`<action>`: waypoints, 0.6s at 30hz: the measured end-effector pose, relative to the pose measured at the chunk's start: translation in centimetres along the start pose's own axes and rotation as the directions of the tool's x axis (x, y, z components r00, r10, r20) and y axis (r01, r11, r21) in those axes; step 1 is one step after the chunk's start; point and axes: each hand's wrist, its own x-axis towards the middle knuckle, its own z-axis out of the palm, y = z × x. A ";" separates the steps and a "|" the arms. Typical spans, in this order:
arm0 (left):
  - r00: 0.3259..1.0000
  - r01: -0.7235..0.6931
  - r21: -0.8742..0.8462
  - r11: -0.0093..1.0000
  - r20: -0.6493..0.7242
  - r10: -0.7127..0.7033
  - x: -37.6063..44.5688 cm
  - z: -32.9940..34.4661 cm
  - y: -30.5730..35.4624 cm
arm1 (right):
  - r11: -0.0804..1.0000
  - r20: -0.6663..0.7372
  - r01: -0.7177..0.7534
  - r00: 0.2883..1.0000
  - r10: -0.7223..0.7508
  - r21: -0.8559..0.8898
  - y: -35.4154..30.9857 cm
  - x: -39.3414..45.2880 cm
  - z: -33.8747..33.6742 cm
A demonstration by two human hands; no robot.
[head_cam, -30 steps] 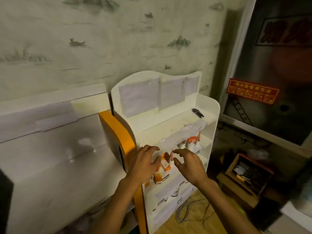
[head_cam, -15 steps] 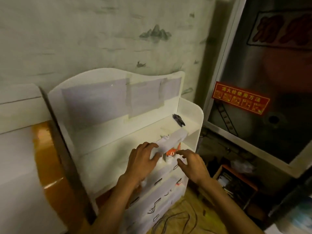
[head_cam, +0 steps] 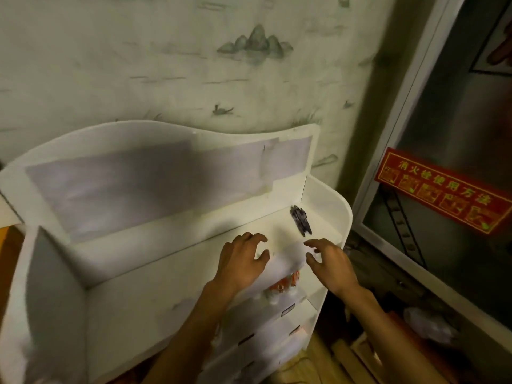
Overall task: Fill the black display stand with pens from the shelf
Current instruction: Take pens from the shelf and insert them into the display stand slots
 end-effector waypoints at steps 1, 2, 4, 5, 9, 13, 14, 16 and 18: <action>1.000 0.016 0.007 1.000 0.005 -0.016 0.9 0.6 0.2 | 1.000 0.006 0.001 1.000 -0.001 0.004 0.9 1.1 0.1; 0.999 0.035 0.011 0.999 0.003 -0.035 1.9 1.3 0.3 | 1.000 0.013 0.004 1.000 -0.004 0.006 1.8 2.3 0.2; 0.997 0.077 0.019 0.997 -0.002 -0.077 3.8 2.8 0.7 | 1.000 0.032 0.013 0.999 -0.013 0.012 3.6 5.0 0.4; 0.995 0.101 0.023 0.995 0.007 -0.101 4.7 3.8 1.0 | 1.000 0.045 0.021 0.999 -0.022 0.012 4.6 6.4 0.6; 0.975 0.195 0.029 0.980 0.103 -0.197 7.6 8.1 2.3 | 0.992 0.090 0.123 0.988 -0.123 0.009 8.2 12.1 0.8; 0.937 0.306 0.048 0.951 0.159 -0.309 10.6 12.3 3.8 | 0.984 0.077 0.169 0.982 -0.174 0.063 11.4 17.1 0.8; 0.925 0.342 0.054 0.938 0.158 -0.346 11.8 13.2 4.2 | 0.981 0.067 0.172 0.982 -0.178 0.089 12.1 18.0 0.9; 0.893 0.419 0.070 0.905 0.150 -0.425 14.5 14.9 4.9 | 0.973 0.053 0.179 0.981 -0.188 0.147 13.3 19.6 1.1; 0.856 0.485 0.094 0.869 0.150 -0.494 17.2 16.9 5.4 | 0.963 0.078 0.178 0.977 -0.196 0.201 14.4 20.8 1.4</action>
